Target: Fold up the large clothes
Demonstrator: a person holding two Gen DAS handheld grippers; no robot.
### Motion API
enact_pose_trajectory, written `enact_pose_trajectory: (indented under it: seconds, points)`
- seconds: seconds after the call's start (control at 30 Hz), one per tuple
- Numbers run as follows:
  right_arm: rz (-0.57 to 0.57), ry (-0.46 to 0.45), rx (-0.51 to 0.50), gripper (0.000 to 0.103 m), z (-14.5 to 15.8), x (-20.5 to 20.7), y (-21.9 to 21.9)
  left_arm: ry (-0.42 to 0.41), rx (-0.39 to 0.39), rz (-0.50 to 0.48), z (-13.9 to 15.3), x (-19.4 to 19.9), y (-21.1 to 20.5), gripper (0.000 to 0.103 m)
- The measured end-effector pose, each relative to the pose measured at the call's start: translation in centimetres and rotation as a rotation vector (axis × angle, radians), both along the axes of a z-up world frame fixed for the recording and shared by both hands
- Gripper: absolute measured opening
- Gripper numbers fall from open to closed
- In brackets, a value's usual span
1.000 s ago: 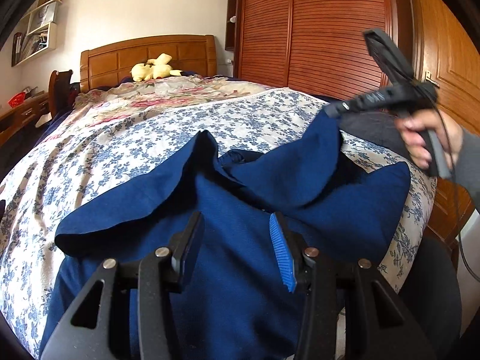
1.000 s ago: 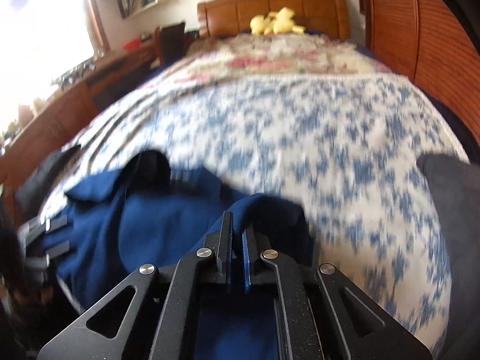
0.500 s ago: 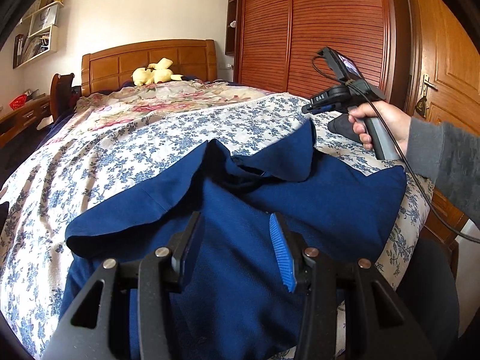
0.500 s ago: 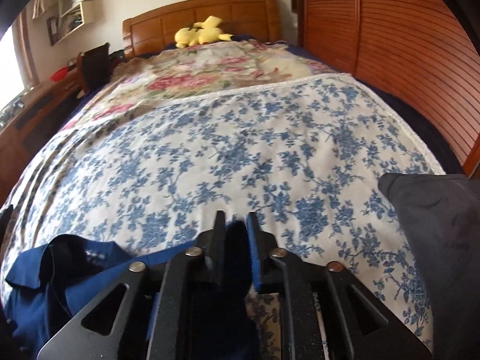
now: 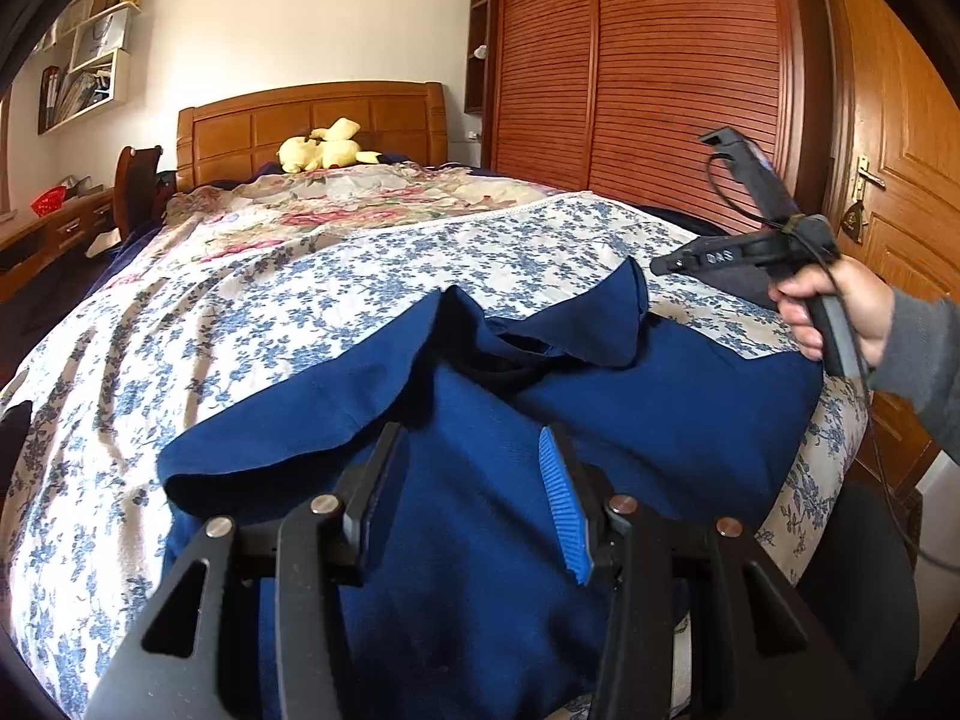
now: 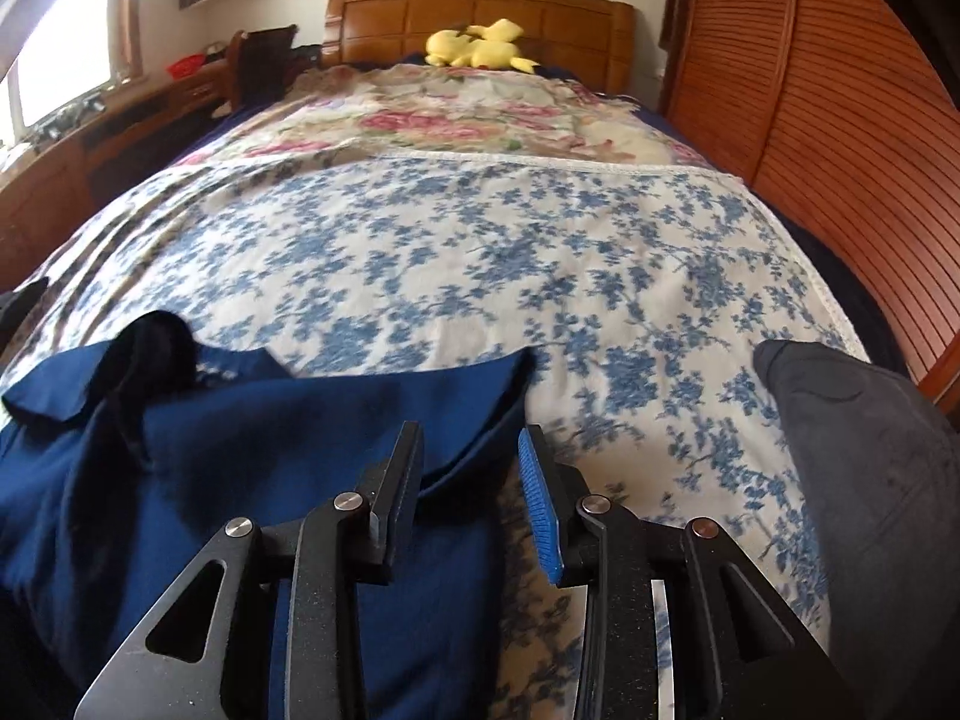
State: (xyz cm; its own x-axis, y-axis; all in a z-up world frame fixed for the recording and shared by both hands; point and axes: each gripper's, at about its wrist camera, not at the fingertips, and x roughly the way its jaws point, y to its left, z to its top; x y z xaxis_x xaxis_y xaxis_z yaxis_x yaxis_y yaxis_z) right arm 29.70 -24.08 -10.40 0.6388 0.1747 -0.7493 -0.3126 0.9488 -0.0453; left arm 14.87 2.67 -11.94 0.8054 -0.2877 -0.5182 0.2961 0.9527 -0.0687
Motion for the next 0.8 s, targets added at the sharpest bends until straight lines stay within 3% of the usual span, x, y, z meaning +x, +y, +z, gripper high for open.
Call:
enact_pose_trajectory:
  seconds: [0.33,0.5,0.7,0.8]
  points:
    - [0.236,0.031,0.118,0.038,-1.8,-3.8,9.5,0.001,0.005,0.099,2.6,-1.5,4.1,0.044]
    - [0.336,0.05,0.105,0.039,-4.0,-4.9,14.2,0.048,0.056,0.166,2.9,-0.9,7.2,0.044]
    - [0.38,0.038,0.044,0.039,-6.3,-6.2,15.9,0.147,0.14,0.203,2.3,1.3,9.9,0.044]
    - [0.394,0.016,0.038,0.039,-6.3,-6.5,16.0,0.184,0.146,0.191,1.4,2.3,10.6,0.044]
